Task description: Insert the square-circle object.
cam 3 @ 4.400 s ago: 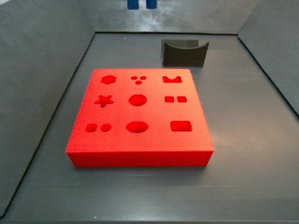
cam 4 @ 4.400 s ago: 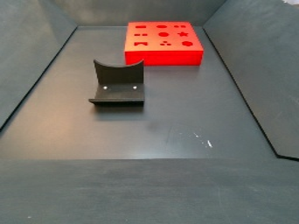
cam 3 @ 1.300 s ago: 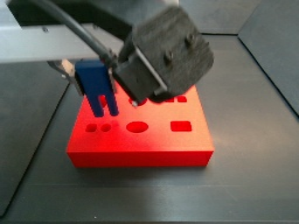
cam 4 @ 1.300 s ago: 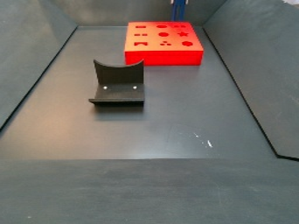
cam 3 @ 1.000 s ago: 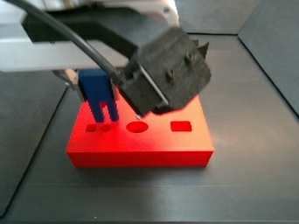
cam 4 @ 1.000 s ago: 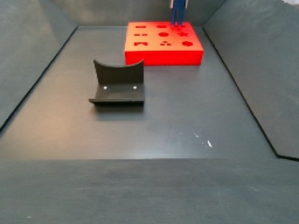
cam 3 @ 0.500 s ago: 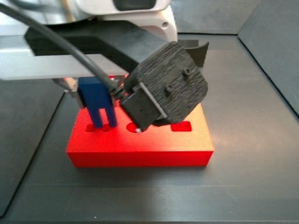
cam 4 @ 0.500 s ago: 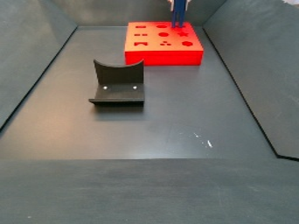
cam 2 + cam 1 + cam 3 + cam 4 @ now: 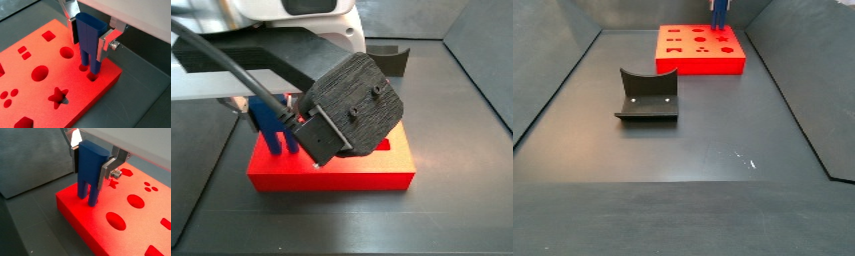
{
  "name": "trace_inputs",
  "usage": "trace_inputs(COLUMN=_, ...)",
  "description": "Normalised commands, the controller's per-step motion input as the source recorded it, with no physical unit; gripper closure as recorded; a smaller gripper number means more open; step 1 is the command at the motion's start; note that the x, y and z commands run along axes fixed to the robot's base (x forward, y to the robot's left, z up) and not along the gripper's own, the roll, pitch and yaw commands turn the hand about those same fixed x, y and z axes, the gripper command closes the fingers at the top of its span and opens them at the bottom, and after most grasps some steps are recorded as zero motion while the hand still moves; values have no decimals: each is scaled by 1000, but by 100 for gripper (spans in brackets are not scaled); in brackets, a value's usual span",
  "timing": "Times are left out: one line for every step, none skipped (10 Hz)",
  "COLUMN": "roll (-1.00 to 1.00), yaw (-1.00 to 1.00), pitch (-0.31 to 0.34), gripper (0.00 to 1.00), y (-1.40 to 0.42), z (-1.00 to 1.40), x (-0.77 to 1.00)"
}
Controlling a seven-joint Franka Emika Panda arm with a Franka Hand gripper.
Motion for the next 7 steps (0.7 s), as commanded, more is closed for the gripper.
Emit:
trace_inputs(roll=56, yaw=91, pitch=-27, gripper=100, y=-177, z=0, x=-49)
trace_inputs(roll=17, yaw=80, pitch=-21, gripper=100, y=-111, z=0, x=-34)
trace_inputs(roll=0, yaw=46, pitch=-10, gripper=100, y=-37, z=0, x=-20)
trace_inputs(roll=0, yaw=17, pitch=0, gripper=100, y=0, z=0, x=-11)
trace_inputs(roll=0, yaw=0, pitch=0, gripper=100, y=0, z=-20, x=0)
trace_inputs(roll=0, yaw=0, pitch=0, gripper=100, y=0, z=-23, x=0)
trace_inputs(roll=0, yaw=0, pitch=0, gripper=100, y=0, z=-20, x=-3)
